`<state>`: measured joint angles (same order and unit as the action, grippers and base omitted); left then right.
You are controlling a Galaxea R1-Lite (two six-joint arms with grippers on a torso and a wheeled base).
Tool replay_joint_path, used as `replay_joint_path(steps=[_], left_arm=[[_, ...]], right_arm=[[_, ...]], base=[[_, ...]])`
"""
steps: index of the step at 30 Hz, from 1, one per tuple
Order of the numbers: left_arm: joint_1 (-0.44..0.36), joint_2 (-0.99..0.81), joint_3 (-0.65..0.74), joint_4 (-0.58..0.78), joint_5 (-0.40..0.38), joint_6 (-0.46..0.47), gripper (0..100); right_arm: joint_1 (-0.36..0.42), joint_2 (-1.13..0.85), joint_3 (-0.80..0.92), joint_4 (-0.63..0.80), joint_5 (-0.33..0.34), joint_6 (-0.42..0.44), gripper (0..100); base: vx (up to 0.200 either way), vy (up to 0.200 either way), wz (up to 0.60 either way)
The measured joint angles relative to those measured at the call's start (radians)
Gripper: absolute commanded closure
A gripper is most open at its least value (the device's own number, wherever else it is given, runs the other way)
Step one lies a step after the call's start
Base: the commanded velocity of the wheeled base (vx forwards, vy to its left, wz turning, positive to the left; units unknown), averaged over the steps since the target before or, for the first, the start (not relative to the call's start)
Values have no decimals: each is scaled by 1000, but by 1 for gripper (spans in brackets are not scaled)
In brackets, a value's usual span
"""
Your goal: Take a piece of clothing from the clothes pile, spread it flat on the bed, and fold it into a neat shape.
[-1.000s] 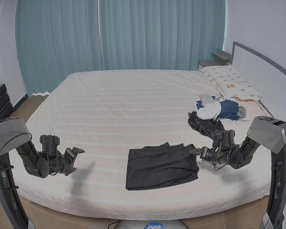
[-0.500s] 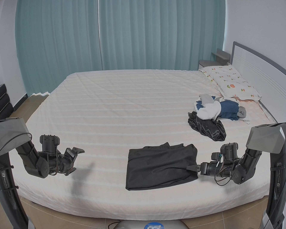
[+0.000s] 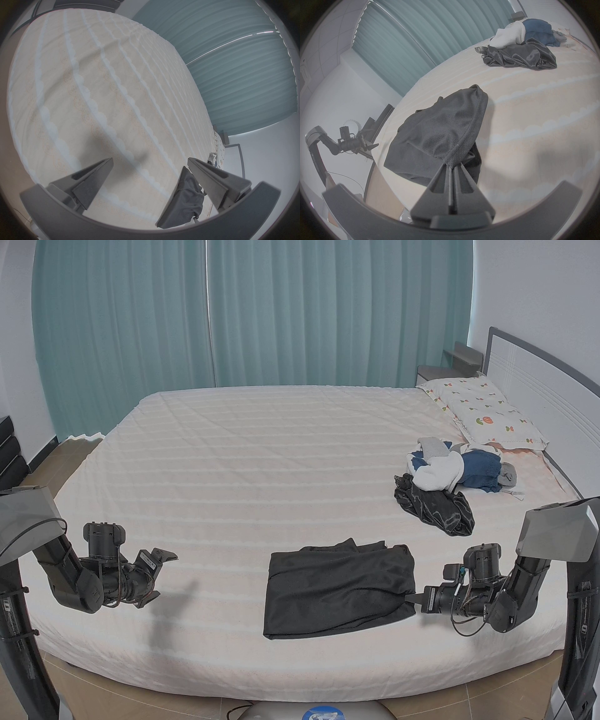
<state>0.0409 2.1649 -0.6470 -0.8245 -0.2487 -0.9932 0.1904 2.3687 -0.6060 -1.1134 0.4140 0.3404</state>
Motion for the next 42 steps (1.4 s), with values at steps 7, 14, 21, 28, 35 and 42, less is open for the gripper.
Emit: replay_joint_path(steps=[7,14,21,28,35,42], left_arm=[[0,0,0,0,0,0,0],[0,0,1,0,0,0,0],[0,0,1,0,0,0,0],[0,0,1,0,0,0,0],[0,0,1,0,0,0,0],[0,0,1,0,0,-2,0]], right_arm=[[-5,-70,93,-29,6,-5,100],[-29,-136,141,-20,61,1,100],[-62,-169,157,-13,69,-3,100],[-66,-174,156,38,69,-25,0],[-73,-124,119,111,61,-113,0],[-102,-89,13,124,59,-47,0]], base=[[0,0,0],[0,0,0],[0,0,0],[0,0,0],[0,0,0],[0,0,0]])
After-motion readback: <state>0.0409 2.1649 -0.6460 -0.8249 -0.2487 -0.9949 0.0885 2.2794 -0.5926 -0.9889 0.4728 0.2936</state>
